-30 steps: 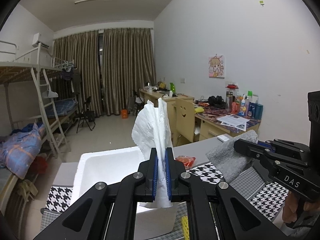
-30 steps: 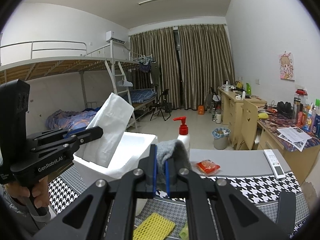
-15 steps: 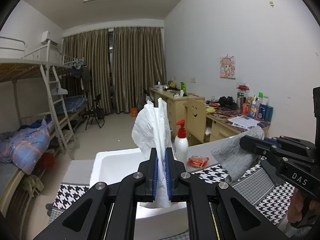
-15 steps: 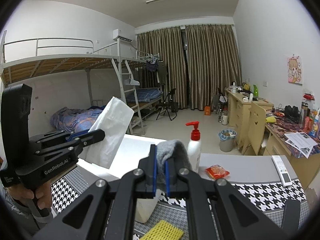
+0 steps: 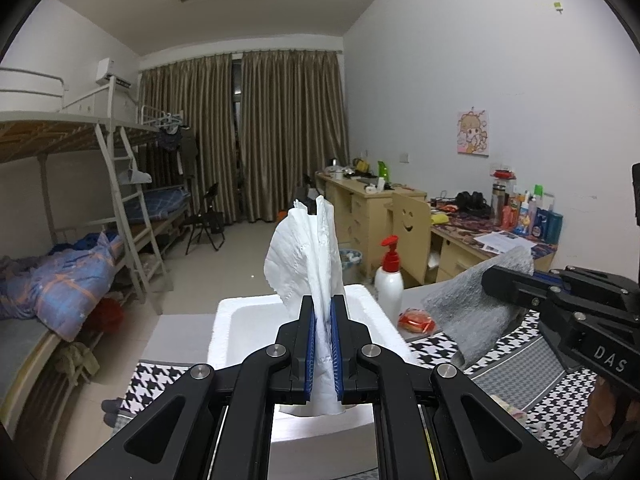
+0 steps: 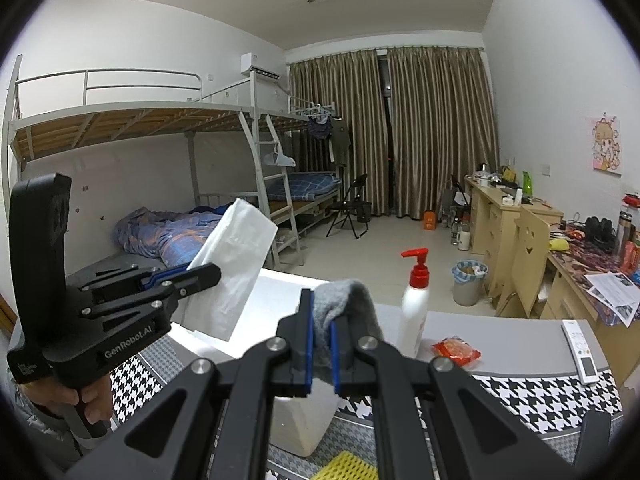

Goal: Organize soft objects
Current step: 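Carry the tissue and sock with both tools over the white foam box, then open the left tool to drop the tissue into the foam box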

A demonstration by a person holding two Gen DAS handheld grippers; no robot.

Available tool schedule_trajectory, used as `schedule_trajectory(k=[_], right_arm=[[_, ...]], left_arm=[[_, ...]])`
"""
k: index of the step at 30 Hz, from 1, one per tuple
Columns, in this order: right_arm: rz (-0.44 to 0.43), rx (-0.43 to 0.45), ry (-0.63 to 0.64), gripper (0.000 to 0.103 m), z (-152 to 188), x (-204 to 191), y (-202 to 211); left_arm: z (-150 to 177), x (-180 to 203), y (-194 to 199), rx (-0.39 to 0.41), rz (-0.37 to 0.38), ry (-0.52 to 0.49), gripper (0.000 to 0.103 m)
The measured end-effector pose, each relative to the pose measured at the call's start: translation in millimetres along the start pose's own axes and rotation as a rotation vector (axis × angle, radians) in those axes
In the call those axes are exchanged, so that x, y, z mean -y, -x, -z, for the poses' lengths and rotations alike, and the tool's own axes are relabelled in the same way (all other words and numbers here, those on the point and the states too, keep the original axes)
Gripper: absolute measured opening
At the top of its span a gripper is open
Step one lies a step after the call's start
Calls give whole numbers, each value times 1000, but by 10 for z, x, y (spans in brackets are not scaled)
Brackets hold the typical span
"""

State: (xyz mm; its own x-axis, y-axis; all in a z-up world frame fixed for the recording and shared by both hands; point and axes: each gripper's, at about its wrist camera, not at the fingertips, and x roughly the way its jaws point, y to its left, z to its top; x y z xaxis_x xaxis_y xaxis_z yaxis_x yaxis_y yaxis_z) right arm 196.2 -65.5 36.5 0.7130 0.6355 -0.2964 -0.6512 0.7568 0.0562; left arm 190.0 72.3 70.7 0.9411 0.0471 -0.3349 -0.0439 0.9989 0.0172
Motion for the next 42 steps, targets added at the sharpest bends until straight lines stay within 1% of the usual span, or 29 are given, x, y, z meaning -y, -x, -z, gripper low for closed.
schedule_trajectory(k=[6, 14, 20, 21, 23, 24, 25, 27, 29, 30, 31, 32, 34, 35, 37, 42], right_arm=[[-12, -10, 7, 9, -14, -39, -45], [-15, -10, 2, 9, -45, -71, -88], [-14, -20, 13, 9, -41, -105, -125], [-15, -23, 13, 9, -36, -117, -138], [-17, -26, 14, 9, -31, -108, -145], [-15, -27, 16, 9, -35, -118, -152], [-14, -27, 17, 9, -37, -122, -155], [-12, -28, 17, 9, -43, -127, -167], [-11, -32, 18, 9, -50, -139, -184], [-11, -34, 20, 10, -54, -152, -193], [-11, -34, 22, 9, -56, -156, -203], [-13, -34, 24, 9, -59, -167, -208], [-14, -36, 30, 10, -60, -195, -222], [-15, -36, 34, 9, -63, -205, -229], [-20, -37, 35, 10, -72, -212, -241], [-33, -38, 47, 10, -104, -257, -267]], left_arm=[[18, -69, -57, -12, -20, 10, 8], [27, -109, -140, -31, -24, 13, 8], [44, -150, -235, -59, -32, 13, 8], [51, -174, -256, -67, -31, 18, 11], [69, -213, -290, -78, -33, 24, 28], [84, -237, -295, -80, -41, 28, 46], [91, -260, -298, -78, -47, 35, 58], [100, -301, -297, -75, -52, 46, 61], [106, -327, -292, -71, -60, 48, 66], [114, -350, -278, -64, -63, 53, 72], [118, -379, -267, -58, -66, 61, 76], [116, -390, -256, -53, -69, 67, 78], [117, -416, -226, -40, -78, 74, 87], [114, -422, -207, -31, -87, 79, 90], [112, -453, -165, -12, -93, 86, 99], [99, -524, -95, 4, -102, 104, 99]])
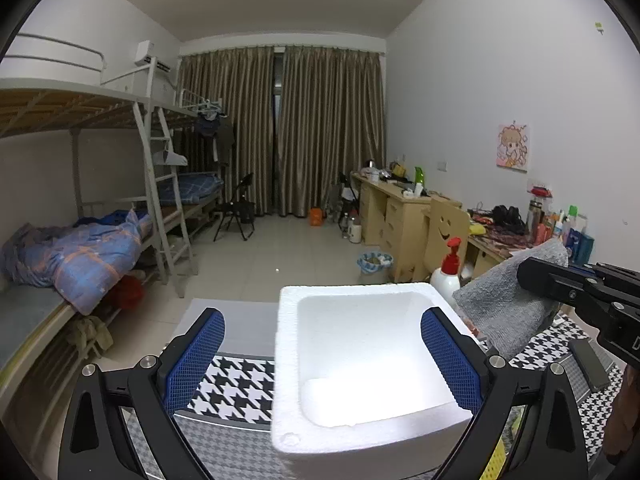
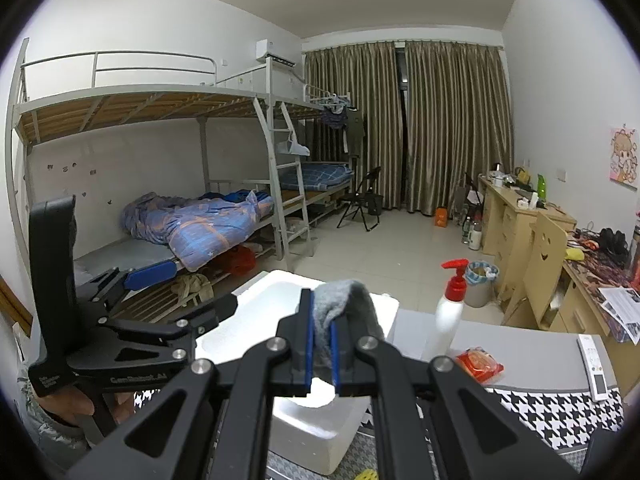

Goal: Organize soft objects
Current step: 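Open the left tool to drop the tissue into the foam box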

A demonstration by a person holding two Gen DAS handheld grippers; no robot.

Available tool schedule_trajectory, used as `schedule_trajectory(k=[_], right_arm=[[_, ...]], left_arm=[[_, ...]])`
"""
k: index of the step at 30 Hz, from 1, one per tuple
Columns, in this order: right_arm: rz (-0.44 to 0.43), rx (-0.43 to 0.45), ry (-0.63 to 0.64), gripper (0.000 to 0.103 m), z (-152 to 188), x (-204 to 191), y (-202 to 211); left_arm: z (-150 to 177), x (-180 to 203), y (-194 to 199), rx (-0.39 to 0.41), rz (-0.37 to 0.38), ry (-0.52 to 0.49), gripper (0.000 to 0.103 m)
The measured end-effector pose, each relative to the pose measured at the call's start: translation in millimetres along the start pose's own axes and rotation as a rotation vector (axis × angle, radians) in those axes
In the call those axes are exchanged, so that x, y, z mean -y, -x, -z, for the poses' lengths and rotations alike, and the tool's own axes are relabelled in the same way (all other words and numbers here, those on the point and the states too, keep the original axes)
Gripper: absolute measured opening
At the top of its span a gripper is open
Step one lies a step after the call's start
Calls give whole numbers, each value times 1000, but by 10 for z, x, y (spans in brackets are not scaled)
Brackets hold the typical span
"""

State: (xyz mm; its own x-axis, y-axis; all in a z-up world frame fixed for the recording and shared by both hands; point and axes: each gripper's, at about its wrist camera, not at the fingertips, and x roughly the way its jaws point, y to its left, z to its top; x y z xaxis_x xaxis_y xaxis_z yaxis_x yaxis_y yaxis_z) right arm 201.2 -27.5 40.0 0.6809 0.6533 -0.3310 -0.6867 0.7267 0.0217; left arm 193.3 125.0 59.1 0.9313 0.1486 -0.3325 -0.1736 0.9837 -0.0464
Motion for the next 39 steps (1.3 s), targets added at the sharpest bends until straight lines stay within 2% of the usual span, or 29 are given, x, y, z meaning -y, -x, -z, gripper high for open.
schedule_trajectory(k=[3, 14, 34, 36, 39], right_arm=[[-5, -4, 8, 9, -9, -15, -32], [-26, -26, 10, 10, 3, -2, -145], [-60, -90, 7, 10, 14, -107, -350], [-58, -96, 10, 11, 19, -119, -376], [-63, -113, 8, 24, 14, -120, -436]], left_arm=[[1, -49, 30, 13, -20, 10, 102], [30, -143, 133, 35, -55, 10, 102], [124, -229, 214, 27, -66, 25, 102], [132, -235, 224, 30, -70, 27, 102], [157, -257, 234, 30, -68, 33, 102]])
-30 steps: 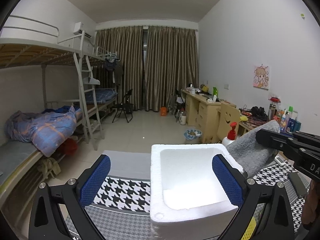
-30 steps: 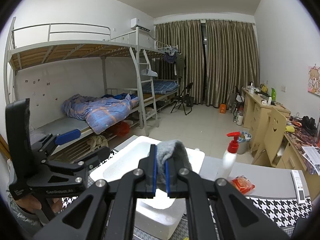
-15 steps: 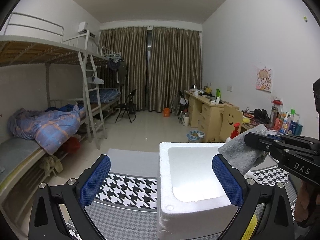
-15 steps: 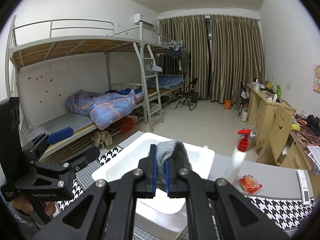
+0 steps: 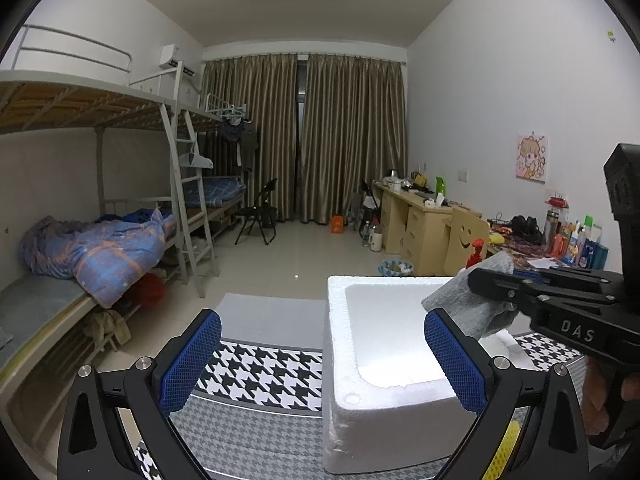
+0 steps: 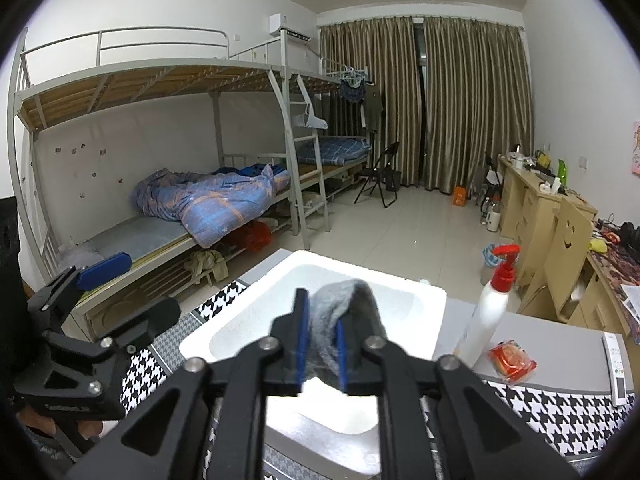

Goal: Organize soft objects
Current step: 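Open the left tool to drop the tissue into the foam box, then lower the grey sock into the foam box and open the right tool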

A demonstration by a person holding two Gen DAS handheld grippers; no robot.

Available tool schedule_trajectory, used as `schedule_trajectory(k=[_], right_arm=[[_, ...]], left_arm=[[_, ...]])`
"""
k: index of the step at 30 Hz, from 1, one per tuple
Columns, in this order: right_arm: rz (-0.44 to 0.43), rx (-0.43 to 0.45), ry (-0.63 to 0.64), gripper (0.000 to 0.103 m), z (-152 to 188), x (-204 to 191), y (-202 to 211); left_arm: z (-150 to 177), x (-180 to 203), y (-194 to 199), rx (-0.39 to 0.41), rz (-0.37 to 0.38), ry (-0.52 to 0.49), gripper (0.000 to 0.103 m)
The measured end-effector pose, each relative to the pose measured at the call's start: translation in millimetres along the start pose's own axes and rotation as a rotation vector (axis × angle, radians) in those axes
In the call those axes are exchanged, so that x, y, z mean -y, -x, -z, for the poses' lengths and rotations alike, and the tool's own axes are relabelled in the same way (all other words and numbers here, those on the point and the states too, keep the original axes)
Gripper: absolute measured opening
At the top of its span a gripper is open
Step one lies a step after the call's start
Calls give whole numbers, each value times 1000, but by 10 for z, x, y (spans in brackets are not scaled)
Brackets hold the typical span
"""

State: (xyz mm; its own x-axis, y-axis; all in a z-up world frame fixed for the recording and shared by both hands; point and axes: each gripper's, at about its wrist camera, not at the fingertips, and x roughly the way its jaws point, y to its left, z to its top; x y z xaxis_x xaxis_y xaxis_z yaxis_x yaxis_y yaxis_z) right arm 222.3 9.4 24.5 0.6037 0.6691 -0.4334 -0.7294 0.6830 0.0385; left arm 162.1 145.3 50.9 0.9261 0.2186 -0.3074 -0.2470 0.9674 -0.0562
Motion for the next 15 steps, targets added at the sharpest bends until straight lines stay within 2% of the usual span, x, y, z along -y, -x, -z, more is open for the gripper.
schedule_trajectory(k=[3, 5, 6, 8, 10, 15], right_arm=[[-4, -22, -3, 37, 12, -9, -55], [-8, -27, -4, 54, 20, -19, -58], [-10, -22, 0, 57, 23, -27, -42], [-11, -10, 1, 72, 30, -40, -1], [-11, 5, 1, 82, 36, -28, 37], [-18, -29, 10, 84, 42, -51, -30]], left_arm=[[39, -20, 1, -5, 0, -3, 102], [53, -32, 4, -8, 0, -1, 102], [65, -41, -1, -10, -1, 2, 102], [86, -61, -3, -16, 1, 7, 102], [102, -75, 3, -17, -2, 9, 102], [98, -88, 3, -19, -4, 17, 102]])
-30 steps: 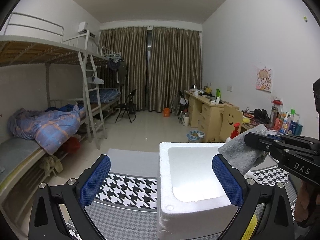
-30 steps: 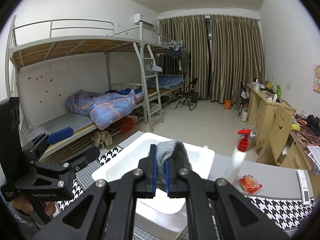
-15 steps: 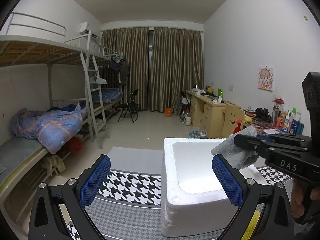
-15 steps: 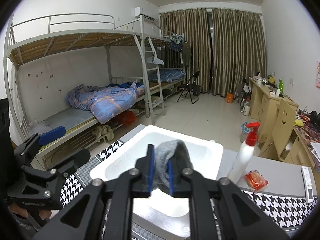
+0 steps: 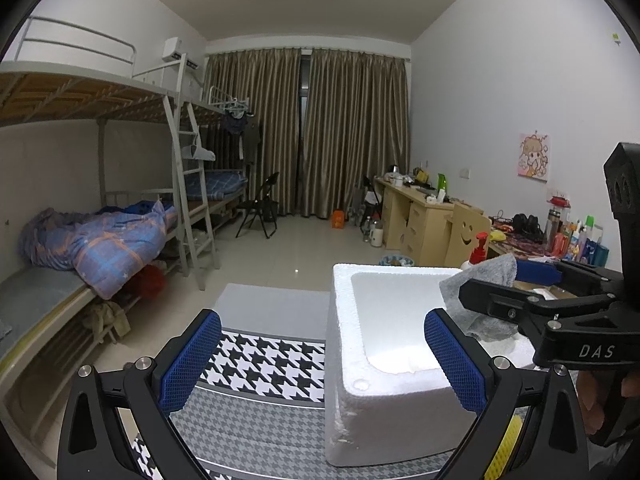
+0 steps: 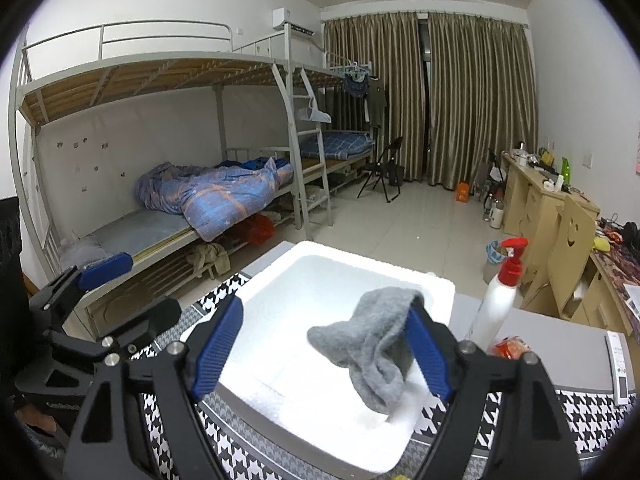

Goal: Organize soft objects
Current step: 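Lower the grey sock into the foam box and open the right tool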

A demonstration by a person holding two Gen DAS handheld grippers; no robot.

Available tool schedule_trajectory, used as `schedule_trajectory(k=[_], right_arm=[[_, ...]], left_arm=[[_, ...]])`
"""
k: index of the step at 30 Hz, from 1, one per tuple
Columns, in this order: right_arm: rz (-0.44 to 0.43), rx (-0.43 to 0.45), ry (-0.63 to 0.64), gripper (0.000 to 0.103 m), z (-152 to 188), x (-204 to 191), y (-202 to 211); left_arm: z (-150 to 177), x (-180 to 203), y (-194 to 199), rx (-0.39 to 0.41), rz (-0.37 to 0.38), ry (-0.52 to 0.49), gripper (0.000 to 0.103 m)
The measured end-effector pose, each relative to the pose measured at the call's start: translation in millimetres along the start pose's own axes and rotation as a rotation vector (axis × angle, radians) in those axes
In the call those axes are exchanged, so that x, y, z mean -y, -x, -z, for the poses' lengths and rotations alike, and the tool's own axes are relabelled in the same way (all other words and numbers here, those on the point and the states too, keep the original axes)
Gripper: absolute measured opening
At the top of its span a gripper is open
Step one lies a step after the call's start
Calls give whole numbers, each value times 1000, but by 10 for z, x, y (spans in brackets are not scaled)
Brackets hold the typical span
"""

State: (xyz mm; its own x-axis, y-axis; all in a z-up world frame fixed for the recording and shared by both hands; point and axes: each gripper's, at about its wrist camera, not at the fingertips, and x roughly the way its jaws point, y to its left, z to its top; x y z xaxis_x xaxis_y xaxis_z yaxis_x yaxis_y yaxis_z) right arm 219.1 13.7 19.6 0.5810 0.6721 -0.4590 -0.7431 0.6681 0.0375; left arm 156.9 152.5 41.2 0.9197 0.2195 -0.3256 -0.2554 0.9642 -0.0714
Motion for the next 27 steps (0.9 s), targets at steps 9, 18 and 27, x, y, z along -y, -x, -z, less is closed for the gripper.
schedule_trajectory(k=[9, 18, 27], right_arm=[[-1, -65, 18, 84, 85, -35, -36], [6, -94, 16, 84, 197, 5, 80], [20, -57, 3, 84, 224, 17, 245]], left_arm=[[-26, -16, 0, -1, -6, 12, 102], [-16, -6, 26, 2, -5, 13, 102], [-3, 54, 107, 2, 3, -5, 102]])
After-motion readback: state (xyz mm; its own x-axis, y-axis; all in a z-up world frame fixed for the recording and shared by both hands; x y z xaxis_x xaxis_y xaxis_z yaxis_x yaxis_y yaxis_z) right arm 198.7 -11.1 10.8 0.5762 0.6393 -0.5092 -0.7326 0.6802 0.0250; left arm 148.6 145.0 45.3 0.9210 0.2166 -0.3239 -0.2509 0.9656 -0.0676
